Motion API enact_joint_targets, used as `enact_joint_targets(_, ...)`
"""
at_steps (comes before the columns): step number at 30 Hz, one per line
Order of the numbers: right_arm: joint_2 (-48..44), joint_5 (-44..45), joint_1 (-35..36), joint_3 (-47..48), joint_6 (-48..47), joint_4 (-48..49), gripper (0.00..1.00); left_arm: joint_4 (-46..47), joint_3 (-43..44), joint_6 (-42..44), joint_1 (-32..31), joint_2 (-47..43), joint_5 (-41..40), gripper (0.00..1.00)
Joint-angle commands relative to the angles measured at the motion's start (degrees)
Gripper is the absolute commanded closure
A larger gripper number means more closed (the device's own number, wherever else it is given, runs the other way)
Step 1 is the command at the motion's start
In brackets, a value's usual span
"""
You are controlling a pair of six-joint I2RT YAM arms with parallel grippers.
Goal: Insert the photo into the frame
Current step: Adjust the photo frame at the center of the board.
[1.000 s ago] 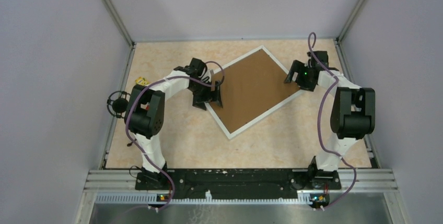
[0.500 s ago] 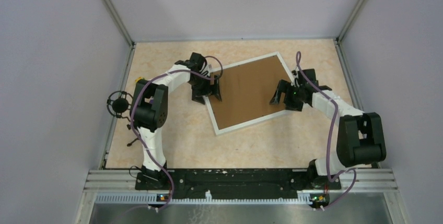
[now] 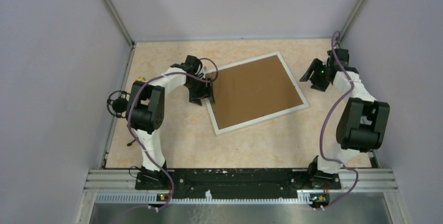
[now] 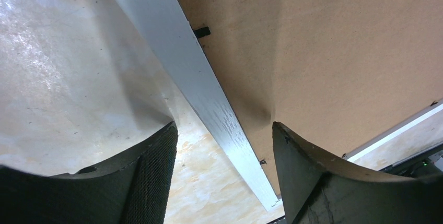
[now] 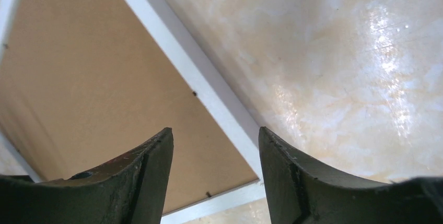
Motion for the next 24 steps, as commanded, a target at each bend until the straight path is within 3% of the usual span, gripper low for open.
enact_joint_targets(1, 5.20, -3.79, 0.31, 1.08, -2.24, 0.66, 0.42, 1.94, -0.13, 0.63, -0.05, -1.84, 0.22, 0.29)
enact_joint_targets(8, 0.43, -10.73, 4.11, -9.66, -0.23, 3.78, 0.43, 2.65, -0.35, 0.41, -0.06, -1.91, 0.99, 0.28)
enact_joint_targets(14, -9.32, -15.81, 12.42, -17.59, 4.38, 5.17, 0.44, 2.14, 0.24, 0.60, 0.13, -1.44, -0.15, 0.27)
enact_joint_targets(19, -10.23, -9.56, 8.11, -14.83, 1.02, 0.64, 0.45, 2.07, 0.26, 0.54, 0.39, -1.36, -0.51, 0.27)
enact_joint_targets(24, -7.43, -8.12, 4.78, -11.59, -2.95, -2.21, 0.57, 1.66, 0.28, 0.71, 0.56, -1.67, -1.84, 0.27)
